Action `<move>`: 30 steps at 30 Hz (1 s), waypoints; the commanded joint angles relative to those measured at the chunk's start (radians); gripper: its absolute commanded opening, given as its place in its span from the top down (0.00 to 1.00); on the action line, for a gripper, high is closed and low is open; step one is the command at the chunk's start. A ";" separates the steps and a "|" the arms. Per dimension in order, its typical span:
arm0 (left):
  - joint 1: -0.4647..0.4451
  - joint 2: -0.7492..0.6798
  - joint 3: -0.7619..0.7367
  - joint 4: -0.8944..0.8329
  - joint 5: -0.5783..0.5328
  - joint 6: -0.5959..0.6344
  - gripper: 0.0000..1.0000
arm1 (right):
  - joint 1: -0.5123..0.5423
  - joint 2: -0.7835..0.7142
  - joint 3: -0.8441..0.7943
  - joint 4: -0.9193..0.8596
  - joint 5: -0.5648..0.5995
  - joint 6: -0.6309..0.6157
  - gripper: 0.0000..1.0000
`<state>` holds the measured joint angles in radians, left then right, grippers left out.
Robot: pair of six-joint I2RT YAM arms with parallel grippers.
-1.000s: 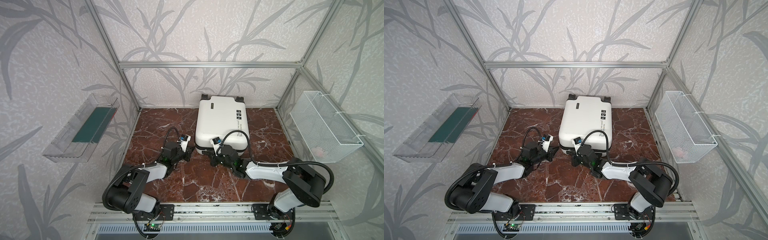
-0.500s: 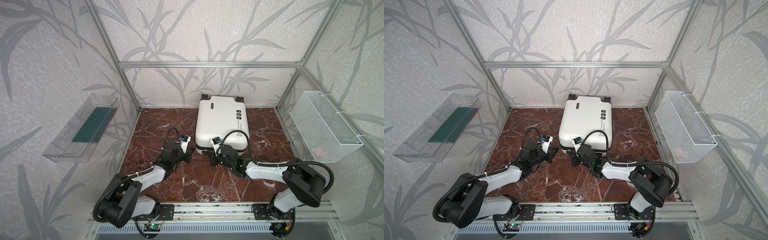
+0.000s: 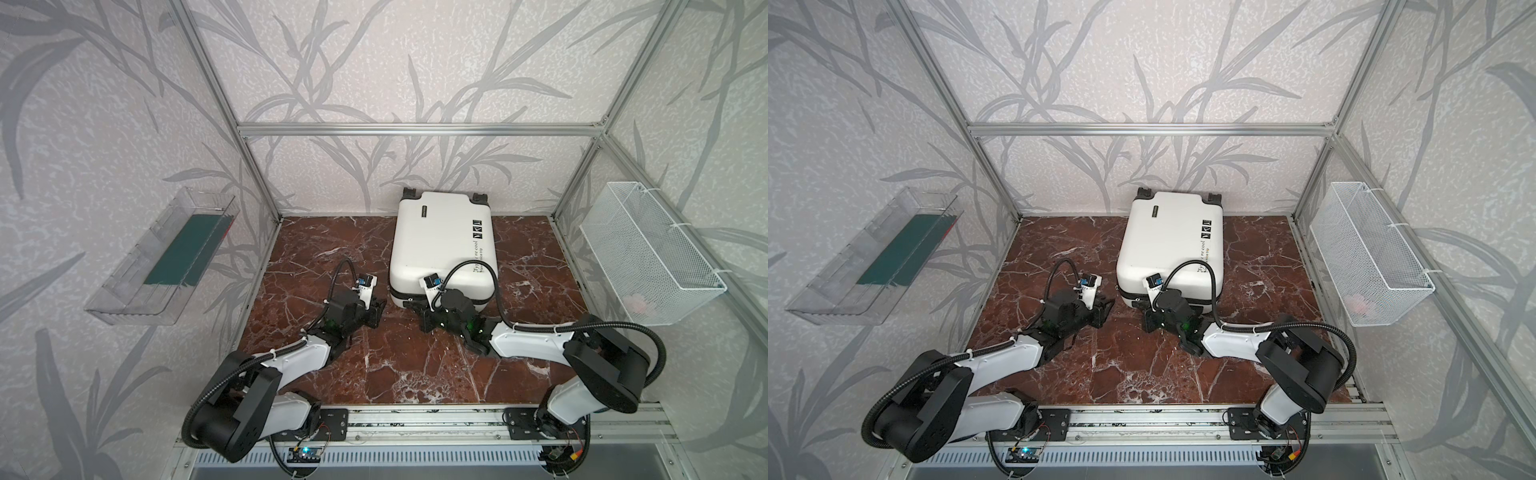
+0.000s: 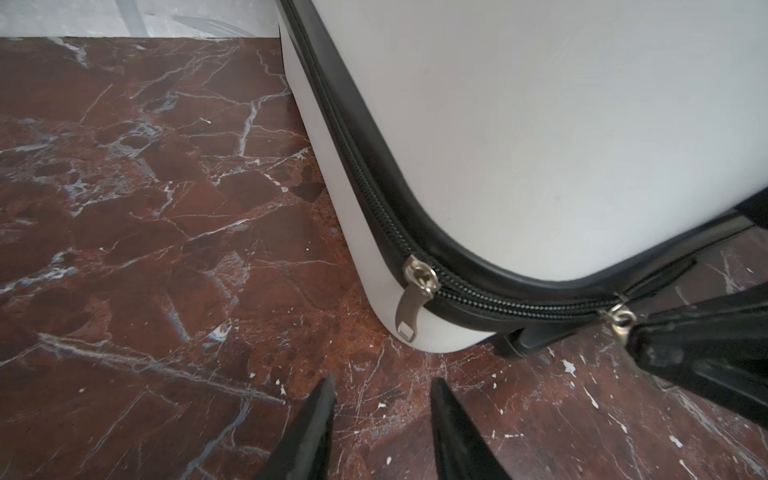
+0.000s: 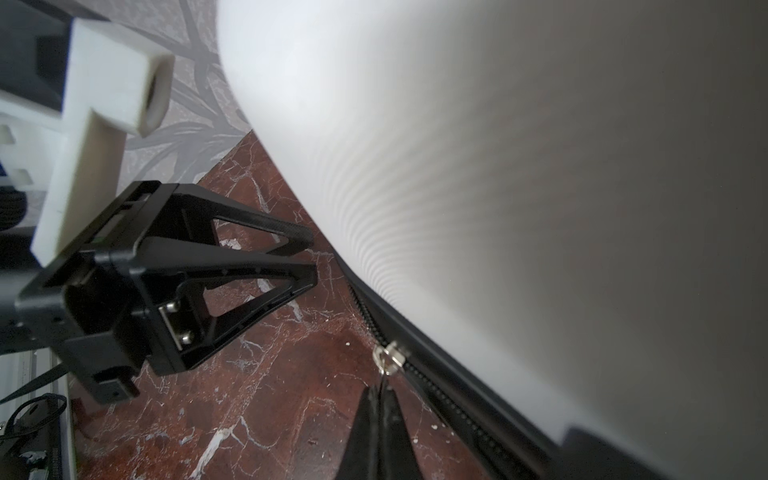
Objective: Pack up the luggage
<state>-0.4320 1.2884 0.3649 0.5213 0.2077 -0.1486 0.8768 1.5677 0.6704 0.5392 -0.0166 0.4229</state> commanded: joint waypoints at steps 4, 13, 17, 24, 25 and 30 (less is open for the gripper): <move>-0.003 0.047 0.021 0.079 0.021 0.032 0.58 | 0.001 0.017 0.024 -0.020 -0.101 0.053 1.00; -0.021 0.037 0.018 0.100 0.078 0.016 0.54 | 0.001 0.015 0.028 -0.021 -0.096 0.053 1.00; -0.027 0.045 0.036 0.083 0.021 0.016 0.54 | 0.001 0.018 0.028 -0.021 -0.098 0.054 1.00; -0.026 0.085 0.091 0.039 -0.081 0.026 0.58 | 0.001 0.010 0.025 -0.028 -0.095 0.052 1.00; -0.026 0.093 0.098 0.036 -0.077 0.031 0.59 | 0.000 0.010 0.024 -0.028 -0.093 0.051 1.00; -0.025 0.128 0.111 0.057 -0.057 0.033 0.69 | 0.000 0.006 0.023 -0.032 -0.091 0.050 1.00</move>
<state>-0.4557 1.3960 0.4469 0.5690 0.1551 -0.1322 0.8749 1.5677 0.6704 0.5381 -0.0174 0.4236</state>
